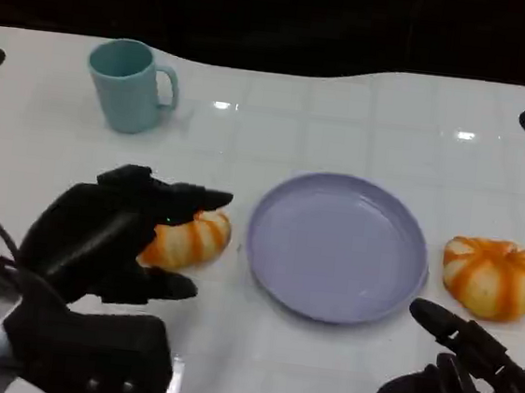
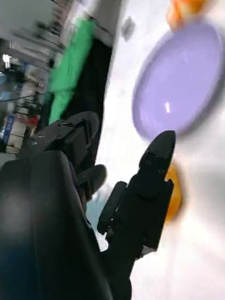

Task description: Grasp the bread from the table and place it into the plate.

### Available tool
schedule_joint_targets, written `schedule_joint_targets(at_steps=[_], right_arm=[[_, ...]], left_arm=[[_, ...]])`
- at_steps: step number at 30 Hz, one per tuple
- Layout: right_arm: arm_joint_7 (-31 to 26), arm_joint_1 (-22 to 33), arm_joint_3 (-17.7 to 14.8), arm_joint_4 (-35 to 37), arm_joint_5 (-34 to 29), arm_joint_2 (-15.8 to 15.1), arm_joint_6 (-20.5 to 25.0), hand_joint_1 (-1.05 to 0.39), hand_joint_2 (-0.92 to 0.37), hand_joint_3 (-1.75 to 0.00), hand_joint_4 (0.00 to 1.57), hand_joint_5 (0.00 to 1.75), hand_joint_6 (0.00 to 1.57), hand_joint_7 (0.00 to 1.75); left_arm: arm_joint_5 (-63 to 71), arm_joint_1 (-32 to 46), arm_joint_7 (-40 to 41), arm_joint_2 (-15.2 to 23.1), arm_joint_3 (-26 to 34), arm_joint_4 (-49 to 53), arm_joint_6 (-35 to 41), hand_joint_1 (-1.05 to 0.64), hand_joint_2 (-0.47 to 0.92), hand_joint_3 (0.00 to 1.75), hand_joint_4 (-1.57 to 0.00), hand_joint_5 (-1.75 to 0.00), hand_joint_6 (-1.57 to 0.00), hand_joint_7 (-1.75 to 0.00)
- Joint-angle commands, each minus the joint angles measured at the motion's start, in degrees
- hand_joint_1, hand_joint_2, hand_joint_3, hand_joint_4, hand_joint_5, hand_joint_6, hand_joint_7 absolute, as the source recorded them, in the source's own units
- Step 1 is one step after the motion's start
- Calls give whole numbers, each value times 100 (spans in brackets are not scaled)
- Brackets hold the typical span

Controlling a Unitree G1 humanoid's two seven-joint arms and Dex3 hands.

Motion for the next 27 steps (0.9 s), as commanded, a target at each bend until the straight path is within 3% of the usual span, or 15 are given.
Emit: schedule_joint_targets(at_steps=[1, 2, 5, 10, 15, 18, 21, 27], right_arm=[[-61, 2, -33, -64, -17, -80, 11, -75, -92, -32, 76, 106, 95, 33], [-76, 7, -26, -79, -43, -88, 6, -75, -92, -33, 76, 107, 95, 34], [-73, 16, -19, -85, -70, -118, -9, -75, -92, -33, 75, 108, 94, 34], [-53, 14, -26, -65, -76, -125, -28, -75, -92, -34, 74, 109, 93, 35], [6, -8, -40, 7, -65, -141, -75, -75, -92, -34, 74, 110, 94, 36], [16, -4, -71, 74, -48, -122, -114, -75, -92, -34, 74, 110, 94, 36], [9, -2, -75, 85, -54, -121, -120, -75, -92, -34, 74, 111, 94, 36], [-11, 8, -88, 46, 8, -91, -47, -75, -92, -33, 75, 110, 95, 37]], left_arm=[[433, -246, -299, 177, -208, -126, 330, -59, 83, 0, -1, -55, -35, 0], [665, -389, -523, 231, -349, -74, 498, -59, 82, 0, 0, -39, -28, -1], [1007, -686, -890, 228, -629, 158, 853, -57, 80, 0, 0, -24, -22, -1], [1068, -810, -952, 216, -777, 277, 1053, -56, 80, 0, 0, -22, -21, 0], [1199, -1278, -873, -10, -1137, 1228, 1307, -56, 81, 0, 0, -20, -17, 0], [1285, -1805, -665, -294, -1437, 2378, 1438, -53, 82, 1, -1, -19, -16, 0], [1264, -1992, -552, -356, -1553, 2738, 1459, -52, 82, 0, -1, -18, -16, 0], [1193, -2877, -57, -726, -1852, 4534, 1355, -52, 80, 0, -5, -17, -18, -1]])
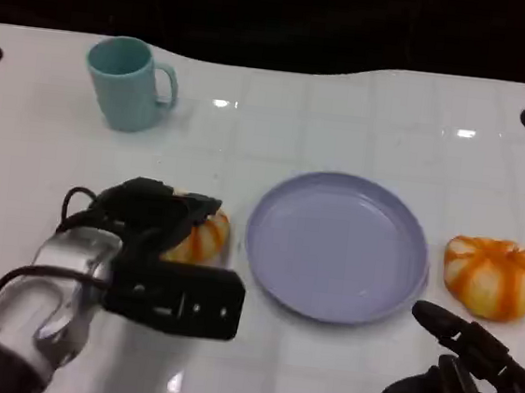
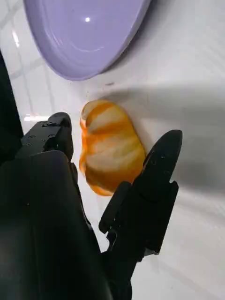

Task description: Grasp the bread from the table and place it into the plate.

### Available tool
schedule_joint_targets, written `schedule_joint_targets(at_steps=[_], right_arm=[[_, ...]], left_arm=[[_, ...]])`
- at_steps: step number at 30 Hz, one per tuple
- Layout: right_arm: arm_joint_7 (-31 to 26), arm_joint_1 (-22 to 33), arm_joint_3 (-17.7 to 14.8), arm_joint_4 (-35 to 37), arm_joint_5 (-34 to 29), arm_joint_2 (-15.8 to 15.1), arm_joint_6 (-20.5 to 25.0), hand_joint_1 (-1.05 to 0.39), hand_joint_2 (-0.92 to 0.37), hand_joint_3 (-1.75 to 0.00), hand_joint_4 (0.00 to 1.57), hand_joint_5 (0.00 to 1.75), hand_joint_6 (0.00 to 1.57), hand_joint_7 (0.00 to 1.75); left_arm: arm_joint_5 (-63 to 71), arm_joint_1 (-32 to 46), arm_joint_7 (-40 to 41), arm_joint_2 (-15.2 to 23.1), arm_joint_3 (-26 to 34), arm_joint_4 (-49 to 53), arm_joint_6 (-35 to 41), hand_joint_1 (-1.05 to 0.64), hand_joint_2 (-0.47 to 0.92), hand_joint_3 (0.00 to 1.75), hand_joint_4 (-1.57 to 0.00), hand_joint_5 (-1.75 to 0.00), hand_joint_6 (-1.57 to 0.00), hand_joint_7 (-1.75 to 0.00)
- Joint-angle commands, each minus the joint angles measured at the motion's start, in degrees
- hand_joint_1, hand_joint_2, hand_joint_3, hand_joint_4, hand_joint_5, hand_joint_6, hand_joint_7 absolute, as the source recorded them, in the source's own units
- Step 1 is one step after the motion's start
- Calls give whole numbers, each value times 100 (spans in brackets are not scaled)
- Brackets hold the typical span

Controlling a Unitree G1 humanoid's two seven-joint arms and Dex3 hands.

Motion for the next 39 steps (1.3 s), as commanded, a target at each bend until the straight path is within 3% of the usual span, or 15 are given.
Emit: schedule_joint_targets(at_steps=[1, 14, 16, 17, 18, 19, 21, 23, 24, 25, 27, 28, 31, 34, 39], right_arm=[[-26, 39, -62, -43, 79, -43, 20, -75, -92, -33, 75, 110, 95, 37], [-15, 45, -46, -45, 90, -55, 2, -75, -92, -32, 75, 108, 94, 38], [-26, 56, -29, -67, 52, -59, -27, -75, -92, -32, 75, 108, 94, 38], [-33, 60, -21, -78, 34, -63, -32, -75, -92, -32, 75, 108, 94, 38], [-38, 63, -16, -87, 25, -68, -26, -75, -92, -32, 75, 108, 94, 38], [-42, 64, -13, -93, 18, -70, -22, -75, -92, -33, 75, 108, 94, 38], [-40, 66, -14, -97, 31, -63, -23, -76, -92, -33, 75, 109, 94, 38], [-38, 64, -16, -101, 37, -65, -14, -76, -92, -33, 75, 109, 94, 38], [-39, 63, -16, -103, 36, -70, -7, -76, -92, -33, 75, 109, 94, 38], [-40, 62, -16, -105, 36, -73, -2, -76, -92, -33, 75, 109, 94, 38], [-30, 58, -22, -109, 52, -83, 18, -76, -92, -33, 75, 109, 93, 38], [-28, 56, -23, -110, 57, -85, 24, -75, -92, -33, 75, 109, 93, 38], [-11, 41, -34, -69, 52, -95, -15, -75, -92, -33, 75, 110, 93, 38], [-1, 34, -43, -53, 63, -102, -19, -75, -92, -33, 75, 110, 93, 38], [-17, 16, -60, -31, 75, -103, 17, -76, -92, -33, 74, 110, 93, 39]], left_arm=[[-66, -597, 452, -113, -152, 1146, -125, -53, 80, 0, -5, -17, -18, -1], [-334, -1470, 1120, -514, -489, 3097, -388, -52, 80, 0, -9, -15, -23, -1], [-540, -1568, 1078, -549, -401, 3352, -538, -35, 83, 0, -35, -15, -40, -2], [-628, -1615, 1065, -548, -372, 3452, -624, -29, 87, 1, -56, -27, -56, -5], [-677, -1651, 1078, -539, -372, 3521, -688, -27, 90, 4, -69, -73, -79, -5], [-715, -1682, 1095, -536, -383, 3583, -734, -28, 91, 6, -70, -98, -90, -4], [-784, -1727, 1205, -555, -360, 3701, -768, -33, 89, 4, -72, -125, -109, -6], [-804, -1696, 1549, -557, -352, 3751, -849, -36, 88, 2, -73, -133, -116, -7], [-799, -1662, 1780, -552, -358, 3760, -905, -35, 90, 9, -73, -153, -113, -30], [-799, -1643, 1948, -550, -366, 3776, -948, -34, 91, 12, -73, -166, -87, -91], [-939, -1567, 2435, -524, -218, 3768, -1187, -29, 92, 27, -78, -173, -65, -150], [-984, -1552, 2571, -518, -181, 3780, -1262, -28, 92, 32, -80, -174, -61, -162], [-1329, -1492, 3049, -549, 161, 3697, -1498, -23, 90, 35, -82, -175, -56, -173], [-1616, -1473, 3235, -588, 406, 3573, -1604, -19, 88, 40, -82, -175, -60, -167], [-1950, -1517, 3054, -654, 688, 3124, -1407, -17, 74, 77, -81, -175, -57, -174]])
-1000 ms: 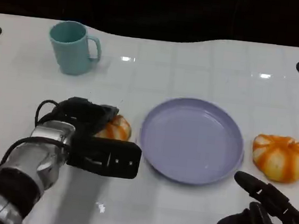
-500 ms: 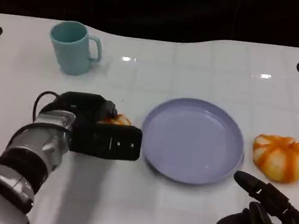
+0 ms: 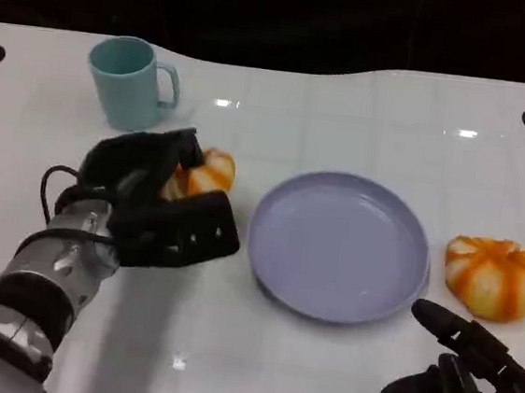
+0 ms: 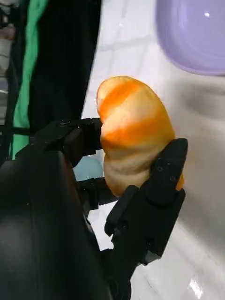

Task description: Grasp the bread from the table and place it into the plate.

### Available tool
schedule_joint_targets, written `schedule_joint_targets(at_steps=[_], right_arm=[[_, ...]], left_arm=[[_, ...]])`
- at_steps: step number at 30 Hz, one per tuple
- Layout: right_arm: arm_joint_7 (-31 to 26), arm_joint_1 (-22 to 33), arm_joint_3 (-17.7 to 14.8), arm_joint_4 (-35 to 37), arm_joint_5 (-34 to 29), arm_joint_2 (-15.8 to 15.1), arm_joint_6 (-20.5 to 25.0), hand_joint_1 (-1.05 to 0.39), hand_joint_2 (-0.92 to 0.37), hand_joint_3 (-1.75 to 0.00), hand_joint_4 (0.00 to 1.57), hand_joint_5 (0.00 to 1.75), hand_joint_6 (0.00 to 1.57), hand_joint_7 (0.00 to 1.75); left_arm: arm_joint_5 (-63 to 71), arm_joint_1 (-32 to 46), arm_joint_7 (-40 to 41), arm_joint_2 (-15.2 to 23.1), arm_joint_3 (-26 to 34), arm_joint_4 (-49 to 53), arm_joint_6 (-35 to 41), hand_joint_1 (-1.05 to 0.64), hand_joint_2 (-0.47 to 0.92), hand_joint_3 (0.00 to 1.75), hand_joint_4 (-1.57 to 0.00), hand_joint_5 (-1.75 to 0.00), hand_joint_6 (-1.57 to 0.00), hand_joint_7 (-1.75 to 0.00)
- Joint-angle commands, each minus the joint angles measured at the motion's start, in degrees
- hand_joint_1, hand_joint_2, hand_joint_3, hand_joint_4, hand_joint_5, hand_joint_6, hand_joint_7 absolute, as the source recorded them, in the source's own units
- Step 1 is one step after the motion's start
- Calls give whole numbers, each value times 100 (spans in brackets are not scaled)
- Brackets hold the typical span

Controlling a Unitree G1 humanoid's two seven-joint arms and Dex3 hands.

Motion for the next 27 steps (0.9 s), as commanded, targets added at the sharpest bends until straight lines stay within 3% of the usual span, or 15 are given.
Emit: schedule_joint_targets(at_steps=[1, 6, 8, 14, 27], right_arm=[[-19, -7, -72, 17, 17, -90, -9, -76, -92, -33, 74, 110, 94, 39], [13, -25, -74, 41, 51, -87, -4, -76, -92, -33, 75, 110, 93, 39], [52, -63, -85, 124, 53, -85, -73, -75, -92, -33, 75, 110, 93, 39], [32, -75, -62, 193, -26, -80, -197, -76, -92, -32, 76, 110, 94, 39], [92, -59, -46, 189, -7, -40, -265, -76, -92, -32, 77, 111, 94, 40]], left_arm=[[-301, -57, -161, -32, 268, -487, 163, -16, 73, 80, -81, -175, -58, -174], [-494, -36, -506, 6, 369, -976, 30, -17, 67, 92, -82, -175, -61, -175], [-507, -120, -735, -30, 295, -1243, -139, -15, 59, 104, -84, -175, -65, -175], [-412, -310, -1033, -177, 51, -1340, -677, -15, 50, 117, -86, -175, -69, -175], [41, -802, -1112, -793, -573, -482, -1255, -22, 56, 120, -92, -175, -75, -175]])
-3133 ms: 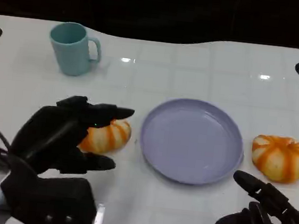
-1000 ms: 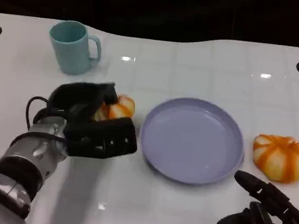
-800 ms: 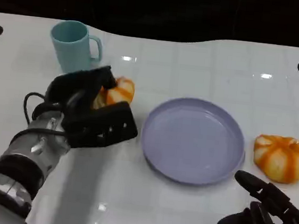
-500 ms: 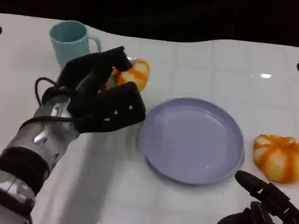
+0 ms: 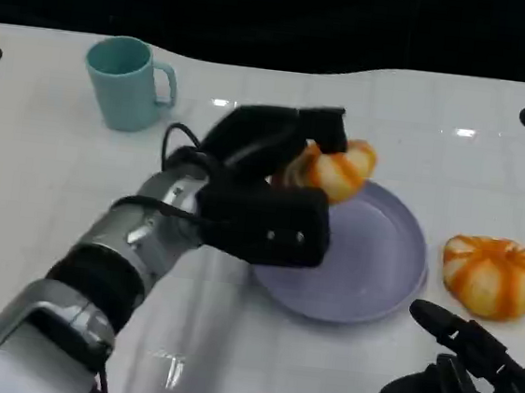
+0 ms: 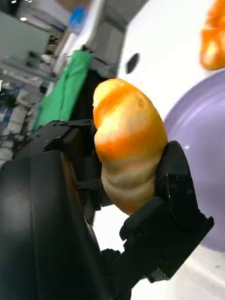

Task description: Grasp the bread from the table and place it into the plate.

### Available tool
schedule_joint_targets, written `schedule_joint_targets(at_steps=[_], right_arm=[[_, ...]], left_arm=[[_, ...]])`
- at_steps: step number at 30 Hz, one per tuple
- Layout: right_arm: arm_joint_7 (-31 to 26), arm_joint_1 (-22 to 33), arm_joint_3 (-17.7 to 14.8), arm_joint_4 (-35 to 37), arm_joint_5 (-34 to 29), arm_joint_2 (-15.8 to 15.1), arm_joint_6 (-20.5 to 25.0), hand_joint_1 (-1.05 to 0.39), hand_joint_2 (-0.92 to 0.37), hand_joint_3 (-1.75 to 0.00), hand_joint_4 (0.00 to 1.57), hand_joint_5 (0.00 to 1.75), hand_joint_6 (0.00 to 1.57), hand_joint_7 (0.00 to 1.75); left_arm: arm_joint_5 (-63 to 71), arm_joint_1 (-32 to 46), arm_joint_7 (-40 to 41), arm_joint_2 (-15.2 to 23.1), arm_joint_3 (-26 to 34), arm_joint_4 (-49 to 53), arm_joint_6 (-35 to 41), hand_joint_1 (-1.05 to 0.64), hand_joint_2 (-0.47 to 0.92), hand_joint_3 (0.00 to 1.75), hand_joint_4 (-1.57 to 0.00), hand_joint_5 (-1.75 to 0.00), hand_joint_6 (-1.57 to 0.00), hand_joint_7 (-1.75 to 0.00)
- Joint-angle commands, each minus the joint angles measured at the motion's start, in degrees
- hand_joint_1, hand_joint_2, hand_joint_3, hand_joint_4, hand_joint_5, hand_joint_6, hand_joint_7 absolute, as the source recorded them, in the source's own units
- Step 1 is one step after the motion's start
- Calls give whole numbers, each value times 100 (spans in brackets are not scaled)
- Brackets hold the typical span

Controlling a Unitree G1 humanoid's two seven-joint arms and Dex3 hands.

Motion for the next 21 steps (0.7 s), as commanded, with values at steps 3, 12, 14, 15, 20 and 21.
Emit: schedule_joint_targets(at_steps=[3, 12, 14, 15, 20, 21], right_arm=[[-44, 56, -17, -53, -31, -27, -96, -76, -92, -32, 77, 111, 94, 40], [57, 50, -21, -38, 45, -18, -123, -75, -92, -33, 75, 111, 93, 39], [40, 60, -24, -69, 70, -6, -66, -75, -92, -32, 75, 111, 93, 39], [35, 62, -24, -77, 75, -4, -54, -75, -92, -32, 76, 111, 93, 39], [64, 50, -10, -19, 18, 1, -204, -74, -92, -33, 74, 111, 93, 38], [74, 44, -11, -8, 25, -1, -212, -74, -92, -33, 74, 111, 92, 38]], left_arm=[[144, -419, -215, -115, -159, 371, -16, -22, 60, 114, -91, -175, -73, -175], [237, -563, -304, -312, -290, 707, 191, -19, 64, 95, -86, -175, -68, -165], [144, -583, -426, -325, -236, 792, 98, -17, 71, 67, -80, -175, -83, -107], [123, -591, -454, -328, -223, 818, 72, -17, 73, 62, -80, -175, -85, -98], [-181, -678, -1326, -338, -67, 1011, 14, -31, 91, 16, -54, -68, -66, -20], [-173, -683, -1351, -336, -69, 1022, 22, -33, 92, 10, -52, -51, -62, -10]])
